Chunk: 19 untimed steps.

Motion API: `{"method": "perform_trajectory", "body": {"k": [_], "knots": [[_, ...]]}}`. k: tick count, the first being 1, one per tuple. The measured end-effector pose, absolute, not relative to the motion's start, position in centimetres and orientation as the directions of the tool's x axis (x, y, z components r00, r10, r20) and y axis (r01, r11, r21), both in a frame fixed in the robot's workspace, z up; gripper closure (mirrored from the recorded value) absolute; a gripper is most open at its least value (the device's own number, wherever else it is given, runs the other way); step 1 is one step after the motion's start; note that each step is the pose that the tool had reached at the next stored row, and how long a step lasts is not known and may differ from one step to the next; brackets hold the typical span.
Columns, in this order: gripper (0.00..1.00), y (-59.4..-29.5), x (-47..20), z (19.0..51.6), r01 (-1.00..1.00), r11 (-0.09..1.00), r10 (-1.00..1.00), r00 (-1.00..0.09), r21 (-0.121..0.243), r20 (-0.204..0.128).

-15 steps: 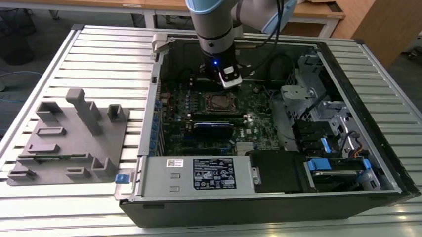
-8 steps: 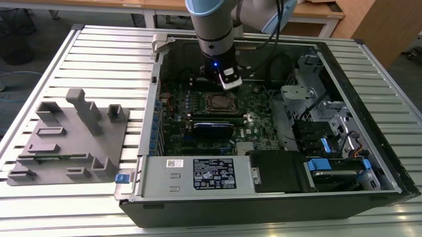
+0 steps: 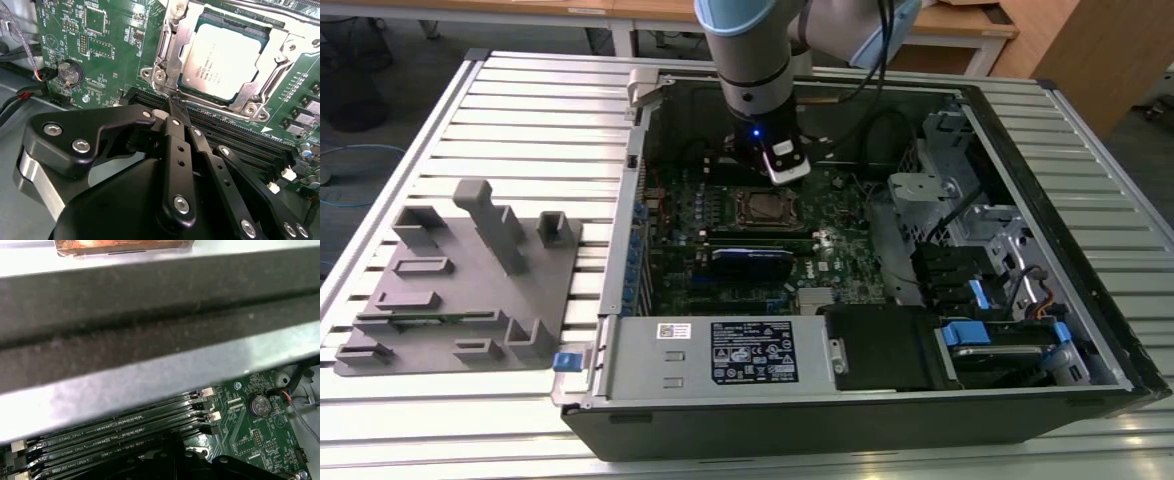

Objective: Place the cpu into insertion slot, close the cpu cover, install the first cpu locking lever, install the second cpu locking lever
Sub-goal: 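Install the first cpu locking lever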

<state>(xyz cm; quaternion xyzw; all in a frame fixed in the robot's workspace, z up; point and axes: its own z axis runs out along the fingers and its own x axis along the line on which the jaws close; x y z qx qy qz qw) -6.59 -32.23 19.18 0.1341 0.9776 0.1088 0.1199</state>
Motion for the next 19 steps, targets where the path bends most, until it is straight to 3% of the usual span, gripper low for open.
{"method": "perform_trajectory", "body": {"k": [10, 19], "knots": [[0.89, -32.35, -6.58, 19.08, 0.235, 0.938, 0.29, -0.935, 0.254, -0.205], [0.89, -32.35, -6.59, 19.48, 0.236, 0.924, 0.3, -0.935, 0.301, -0.191]]}}
